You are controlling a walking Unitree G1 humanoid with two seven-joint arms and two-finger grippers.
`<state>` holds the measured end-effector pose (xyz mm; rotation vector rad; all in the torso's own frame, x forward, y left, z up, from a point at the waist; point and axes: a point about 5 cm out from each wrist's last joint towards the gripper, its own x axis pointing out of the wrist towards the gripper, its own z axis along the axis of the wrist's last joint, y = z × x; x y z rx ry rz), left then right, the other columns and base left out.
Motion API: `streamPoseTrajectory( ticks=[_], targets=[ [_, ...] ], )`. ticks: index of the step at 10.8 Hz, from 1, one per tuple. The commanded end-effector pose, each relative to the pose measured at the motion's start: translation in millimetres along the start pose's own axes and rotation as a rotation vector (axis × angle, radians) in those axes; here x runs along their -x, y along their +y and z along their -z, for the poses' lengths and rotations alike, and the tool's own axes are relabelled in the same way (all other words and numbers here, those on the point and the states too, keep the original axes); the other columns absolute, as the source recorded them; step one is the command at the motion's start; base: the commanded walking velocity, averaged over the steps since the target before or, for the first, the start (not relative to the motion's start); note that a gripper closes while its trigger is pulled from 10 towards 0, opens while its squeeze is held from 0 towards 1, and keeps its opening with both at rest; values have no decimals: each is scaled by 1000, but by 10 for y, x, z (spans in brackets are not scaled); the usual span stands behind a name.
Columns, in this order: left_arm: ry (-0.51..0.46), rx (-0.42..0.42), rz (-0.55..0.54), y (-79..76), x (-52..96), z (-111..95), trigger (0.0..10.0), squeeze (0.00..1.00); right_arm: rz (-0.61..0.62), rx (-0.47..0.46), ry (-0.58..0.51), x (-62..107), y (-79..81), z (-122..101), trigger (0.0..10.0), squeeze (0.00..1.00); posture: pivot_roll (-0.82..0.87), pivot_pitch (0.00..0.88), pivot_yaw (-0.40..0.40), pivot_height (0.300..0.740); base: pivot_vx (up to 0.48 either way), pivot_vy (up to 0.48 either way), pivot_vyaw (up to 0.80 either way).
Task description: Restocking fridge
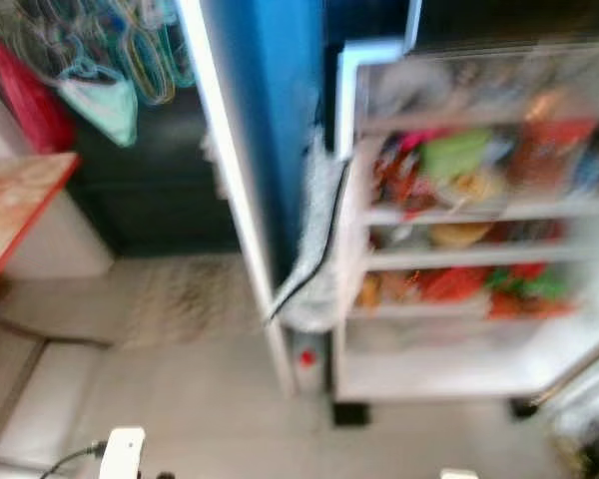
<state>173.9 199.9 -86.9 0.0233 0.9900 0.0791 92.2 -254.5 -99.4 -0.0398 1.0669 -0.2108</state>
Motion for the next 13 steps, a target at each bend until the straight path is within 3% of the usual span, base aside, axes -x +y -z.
streamPoseTrajectory(
  ticks=[1, 13],
  targets=[
    [25, -9, 7, -21, 5, 57, 10000, 0, 12, -23, -3, 0, -17, -5, 10000, 0, -266, 0, 108, 740, 0, 382, 0],
    [29, -12, 15, -70, -18, -41, 10000, 0, 4, 3, 5, -4, -30, -18, 10000, 0, -298, 0, 102, 740, 0, 28, -788]
  ],
)
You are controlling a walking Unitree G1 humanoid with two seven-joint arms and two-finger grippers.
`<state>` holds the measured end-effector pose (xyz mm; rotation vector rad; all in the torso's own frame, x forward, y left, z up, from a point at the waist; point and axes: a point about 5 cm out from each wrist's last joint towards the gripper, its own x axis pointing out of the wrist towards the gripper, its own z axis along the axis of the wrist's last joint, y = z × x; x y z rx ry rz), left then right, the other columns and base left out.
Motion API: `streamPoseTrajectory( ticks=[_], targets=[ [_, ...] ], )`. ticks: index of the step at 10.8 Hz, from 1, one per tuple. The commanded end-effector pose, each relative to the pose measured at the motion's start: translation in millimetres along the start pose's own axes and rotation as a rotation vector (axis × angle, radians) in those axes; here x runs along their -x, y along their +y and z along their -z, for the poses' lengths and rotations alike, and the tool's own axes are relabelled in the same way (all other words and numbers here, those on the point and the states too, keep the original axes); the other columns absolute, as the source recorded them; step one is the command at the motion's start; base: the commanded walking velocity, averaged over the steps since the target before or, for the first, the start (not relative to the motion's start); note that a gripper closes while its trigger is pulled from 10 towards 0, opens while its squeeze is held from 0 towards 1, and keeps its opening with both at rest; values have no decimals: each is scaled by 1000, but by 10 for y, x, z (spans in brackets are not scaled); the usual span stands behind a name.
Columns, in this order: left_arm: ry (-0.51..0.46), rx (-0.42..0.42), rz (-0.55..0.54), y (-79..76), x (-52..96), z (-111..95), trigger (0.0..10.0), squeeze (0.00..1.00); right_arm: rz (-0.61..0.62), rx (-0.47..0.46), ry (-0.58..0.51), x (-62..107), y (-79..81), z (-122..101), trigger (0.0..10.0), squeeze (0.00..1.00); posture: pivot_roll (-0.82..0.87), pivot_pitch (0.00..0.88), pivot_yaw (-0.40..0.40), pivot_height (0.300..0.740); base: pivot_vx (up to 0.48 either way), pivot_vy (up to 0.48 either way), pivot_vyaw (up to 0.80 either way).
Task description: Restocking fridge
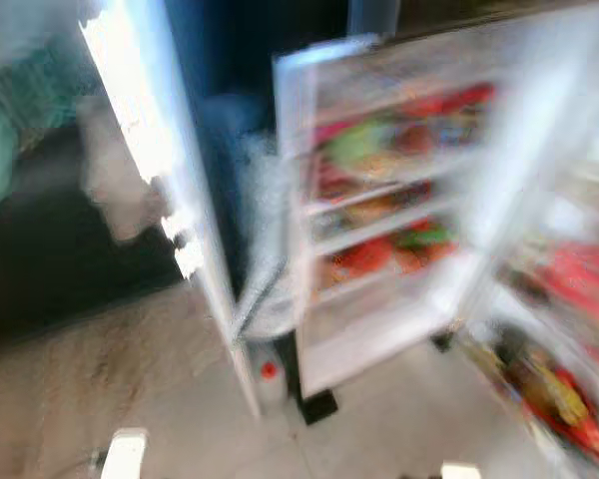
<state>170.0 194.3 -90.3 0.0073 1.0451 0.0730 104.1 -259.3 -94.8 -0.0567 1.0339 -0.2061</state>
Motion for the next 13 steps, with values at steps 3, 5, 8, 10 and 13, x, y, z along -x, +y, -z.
streamPoseTrajectory(
  ticks=[3, 5, 8, 10, 13],
  targets=[
    [-25, -25, 5, 11, -5, -75, 10000, 0, -4, -9, 40, 25, 18, 115, 10000, 0, -293, 0, 109, 740, 0, 0, -788],
    [-23, -33, 3, 24, -4, -71, 10000, 0, -5, -12, 39, 24, 28, 116, 10000, 0, -296, 0, 115, 740, 0, 0, -788],
    [-23, -36, -2, 45, -3, -79, 10000, 0, -5, -31, 35, 22, 44, 112, 10000, 0, -300, 0, 114, 740, 0, 0, -788],
    [-22, -24, -6, 51, -2, -71, 10000, 0, -1, -33, 32, 21, 43, 107, 10000, 0, -319, 0, 125, 740, 0, 0, -394],
    [-14, -42, -8, 65, -1, -59, 10000, 0, 49, -91, 27, 24, 25, 115, 10000, 0, -346, 0, 134, 740, 0, 0, 0]
  ],
)
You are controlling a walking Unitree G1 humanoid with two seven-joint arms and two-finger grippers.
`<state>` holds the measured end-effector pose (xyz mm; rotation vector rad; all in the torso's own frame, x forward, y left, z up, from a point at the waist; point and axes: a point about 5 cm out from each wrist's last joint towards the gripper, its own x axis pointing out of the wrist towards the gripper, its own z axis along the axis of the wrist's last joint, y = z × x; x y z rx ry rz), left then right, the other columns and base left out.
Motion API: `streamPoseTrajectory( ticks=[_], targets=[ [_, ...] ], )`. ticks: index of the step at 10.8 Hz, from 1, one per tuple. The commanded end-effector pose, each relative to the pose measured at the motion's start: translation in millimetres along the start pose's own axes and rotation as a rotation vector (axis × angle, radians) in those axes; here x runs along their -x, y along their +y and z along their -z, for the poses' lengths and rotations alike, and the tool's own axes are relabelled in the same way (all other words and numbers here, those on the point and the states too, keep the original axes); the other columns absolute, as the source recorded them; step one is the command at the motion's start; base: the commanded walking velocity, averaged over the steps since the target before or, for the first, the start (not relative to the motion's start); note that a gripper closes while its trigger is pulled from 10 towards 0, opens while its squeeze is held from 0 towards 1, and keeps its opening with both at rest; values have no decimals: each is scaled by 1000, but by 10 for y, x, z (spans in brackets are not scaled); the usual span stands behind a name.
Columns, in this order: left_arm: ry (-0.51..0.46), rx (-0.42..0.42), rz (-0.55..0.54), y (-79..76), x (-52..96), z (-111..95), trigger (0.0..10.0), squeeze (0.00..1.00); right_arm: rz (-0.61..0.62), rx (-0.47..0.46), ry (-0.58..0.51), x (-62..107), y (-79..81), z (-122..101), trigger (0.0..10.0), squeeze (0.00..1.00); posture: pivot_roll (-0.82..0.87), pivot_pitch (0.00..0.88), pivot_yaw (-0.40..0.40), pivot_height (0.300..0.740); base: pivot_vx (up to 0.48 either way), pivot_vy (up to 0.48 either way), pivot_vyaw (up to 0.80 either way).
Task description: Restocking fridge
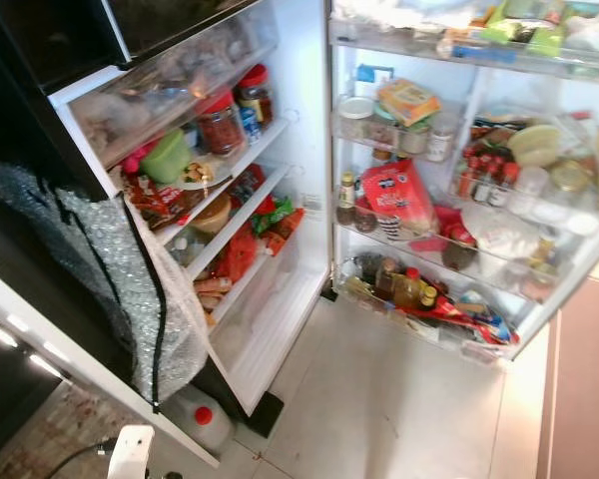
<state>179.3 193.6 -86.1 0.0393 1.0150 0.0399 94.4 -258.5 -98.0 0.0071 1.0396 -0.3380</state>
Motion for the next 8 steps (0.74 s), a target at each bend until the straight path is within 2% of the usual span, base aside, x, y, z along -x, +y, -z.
streamPoseTrajectory(
  ticks=[1, 2, 4, 5, 6, 8],
  targets=[
    [14, -6, -17, 67, 8, 30, 10000, 0, 55, -79, -5, 11, -15, 33, 10000, 0, -350, 0, 136, 740, 0, 0, 0],
    [10, -2, -18, 66, 7, 21, 10000, 0, 120, -165, -24, 20, -42, 38, 10000, 0, -351, 0, 136, 740, 0, 0, 0],
    [11, -6, -18, 67, 7, 21, 10000, 0, 212, -213, -60, 35, -82, 27, 10000, 0, -359, 0, 142, 740, 0, 0, 0],
    [14, -12, -19, 72, 8, 25, 10000, 0, 406, -225, -343, 32, -384, -619, 10000, 0, -367, 0, 155, 740, 0, 0, 0],
    [14, -14, -18, 74, 8, 26, 10000, 0, 445, -250, -383, 56, -435, -666, 10000, 0, -369, 0, 160, 740, 0, 0, 0],
    [15, -29, -19, 96, 11, 28, 10000, 0, 588, -297, -561, 182, -621, -906, 10000, 0, -375, 0, 173, 740, 0, 0, 0]
  ],
)
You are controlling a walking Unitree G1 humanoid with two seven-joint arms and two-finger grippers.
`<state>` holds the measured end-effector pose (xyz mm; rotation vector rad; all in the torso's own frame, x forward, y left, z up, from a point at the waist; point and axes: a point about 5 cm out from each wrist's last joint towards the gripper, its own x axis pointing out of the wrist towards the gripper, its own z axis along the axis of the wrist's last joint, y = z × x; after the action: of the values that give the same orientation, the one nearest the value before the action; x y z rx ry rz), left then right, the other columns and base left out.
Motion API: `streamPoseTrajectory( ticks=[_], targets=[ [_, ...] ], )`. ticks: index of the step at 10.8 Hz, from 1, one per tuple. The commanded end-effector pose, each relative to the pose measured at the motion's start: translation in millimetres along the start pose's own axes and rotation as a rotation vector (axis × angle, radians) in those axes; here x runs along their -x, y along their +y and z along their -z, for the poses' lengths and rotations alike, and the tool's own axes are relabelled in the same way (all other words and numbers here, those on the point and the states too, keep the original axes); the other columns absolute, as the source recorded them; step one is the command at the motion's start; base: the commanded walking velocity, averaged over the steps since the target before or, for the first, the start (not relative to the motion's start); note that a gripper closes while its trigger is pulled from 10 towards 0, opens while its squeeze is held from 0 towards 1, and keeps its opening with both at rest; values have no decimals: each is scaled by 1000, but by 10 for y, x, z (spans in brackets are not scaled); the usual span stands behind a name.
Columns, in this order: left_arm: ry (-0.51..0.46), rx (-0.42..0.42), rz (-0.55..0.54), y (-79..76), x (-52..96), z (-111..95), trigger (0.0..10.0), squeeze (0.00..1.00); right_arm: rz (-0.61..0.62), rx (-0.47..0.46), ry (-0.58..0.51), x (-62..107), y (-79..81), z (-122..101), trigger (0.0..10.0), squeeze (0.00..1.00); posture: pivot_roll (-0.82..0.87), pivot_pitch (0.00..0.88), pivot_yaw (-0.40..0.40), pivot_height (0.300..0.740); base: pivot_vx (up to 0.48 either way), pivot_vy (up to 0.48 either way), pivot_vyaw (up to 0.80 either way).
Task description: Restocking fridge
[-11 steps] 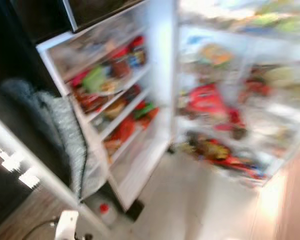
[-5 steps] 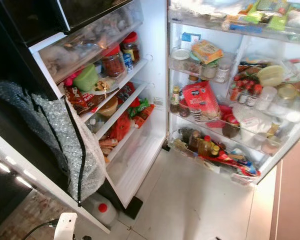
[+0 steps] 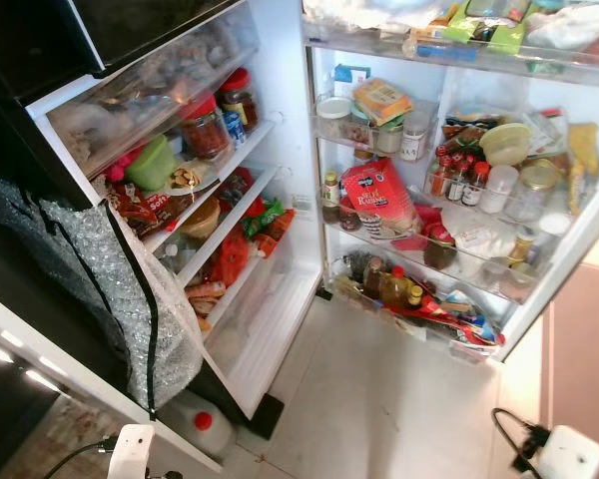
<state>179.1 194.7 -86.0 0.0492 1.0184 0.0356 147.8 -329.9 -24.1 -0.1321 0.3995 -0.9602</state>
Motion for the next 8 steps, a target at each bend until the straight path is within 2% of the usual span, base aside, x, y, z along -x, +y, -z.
streamPoseTrajectory(
  ticks=[1, 3, 5, 6, 7, 8],
  targets=[
    [12, -25, -18, 91, 11, 27, 10000, 0, 23, -23, -21, 2, -14, -27, 10000, 0, -378, 0, 179, 740, 0, 0, 0],
    [14, -44, -16, 100, 14, 41, 10000, 0, 86, -10, -181, -23, 12, -326, 10000, 0, -395, 0, 193, 740, 0, 0, 0],
    [3, -29, -22, 68, 12, 41, 10000, 0, -66, -35, -348, 98, 283, -657, 10000, 0, -376, 0, 160, 740, 0, 0, 0],
    [6, -3, -34, 89, 22, 92, 10000, 0, -116, -31, -390, 135, 346, -746, 10000, 0, -361, 0, 144, 740, 0, 0, 0],
    [37, 64, -73, 164, 60, 269, 10000, 0, -207, 2, -437, 149, 444, -894, 10000, 0, -320, 0, 89, 740, 0, 0, 0],
    [55, 94, -95, 189, 81, 361, 10000, 0, -223, 14, -458, 147, 490, -978, 10000, 0, -290, 0, 55, 740, 0, 0, 0]
  ],
)
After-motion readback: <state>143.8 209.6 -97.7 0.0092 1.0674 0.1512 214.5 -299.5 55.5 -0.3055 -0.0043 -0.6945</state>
